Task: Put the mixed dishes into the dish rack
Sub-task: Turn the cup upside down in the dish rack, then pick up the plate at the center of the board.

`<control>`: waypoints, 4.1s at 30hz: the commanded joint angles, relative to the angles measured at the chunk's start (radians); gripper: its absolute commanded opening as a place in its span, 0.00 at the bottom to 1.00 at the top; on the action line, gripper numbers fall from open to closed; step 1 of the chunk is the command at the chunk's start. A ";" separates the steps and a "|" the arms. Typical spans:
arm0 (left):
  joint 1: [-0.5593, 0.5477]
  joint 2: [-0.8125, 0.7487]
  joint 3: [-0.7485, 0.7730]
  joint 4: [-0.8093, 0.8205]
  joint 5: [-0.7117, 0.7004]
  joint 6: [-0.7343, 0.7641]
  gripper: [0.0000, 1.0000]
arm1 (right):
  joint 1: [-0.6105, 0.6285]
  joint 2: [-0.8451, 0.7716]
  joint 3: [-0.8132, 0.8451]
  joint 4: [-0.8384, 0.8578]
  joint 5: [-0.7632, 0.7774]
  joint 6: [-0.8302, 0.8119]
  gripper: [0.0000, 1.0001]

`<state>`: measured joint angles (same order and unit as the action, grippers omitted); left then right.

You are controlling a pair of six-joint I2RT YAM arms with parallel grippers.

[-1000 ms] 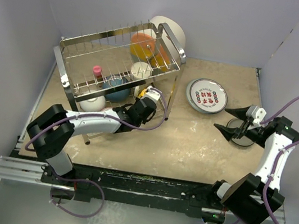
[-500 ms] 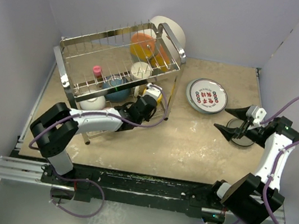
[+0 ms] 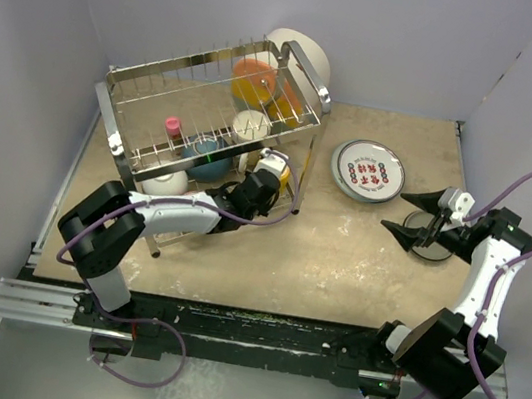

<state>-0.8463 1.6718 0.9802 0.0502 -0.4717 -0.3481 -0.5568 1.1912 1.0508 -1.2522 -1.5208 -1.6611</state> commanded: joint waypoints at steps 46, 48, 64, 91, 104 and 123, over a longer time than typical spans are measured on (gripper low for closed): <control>0.003 -0.289 -0.161 -0.007 0.349 -0.046 0.67 | -0.009 0.004 0.021 -0.026 -0.035 -0.015 0.76; -0.002 -0.299 -0.167 -0.006 0.366 -0.047 0.66 | -0.010 0.004 0.021 -0.027 -0.035 -0.015 0.76; -0.140 -0.353 -0.197 0.070 0.401 -0.038 0.65 | -0.011 0.008 0.023 -0.027 -0.032 -0.018 0.76; -0.285 -0.382 -0.345 0.504 0.469 -0.141 0.63 | -0.011 0.103 0.070 -0.026 0.032 0.028 0.72; -0.298 -0.431 -0.405 0.513 0.428 -0.144 0.64 | 0.203 0.065 0.072 0.781 0.662 0.965 0.82; -0.298 -0.591 -0.601 0.648 0.279 -0.241 0.99 | 0.700 0.330 0.143 1.184 1.379 1.291 0.88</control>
<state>-1.1404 1.1133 0.3988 0.5980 -0.1505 -0.5438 0.0818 1.4834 1.1503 -0.1341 -0.2733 -0.4496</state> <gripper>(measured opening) 0.989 0.930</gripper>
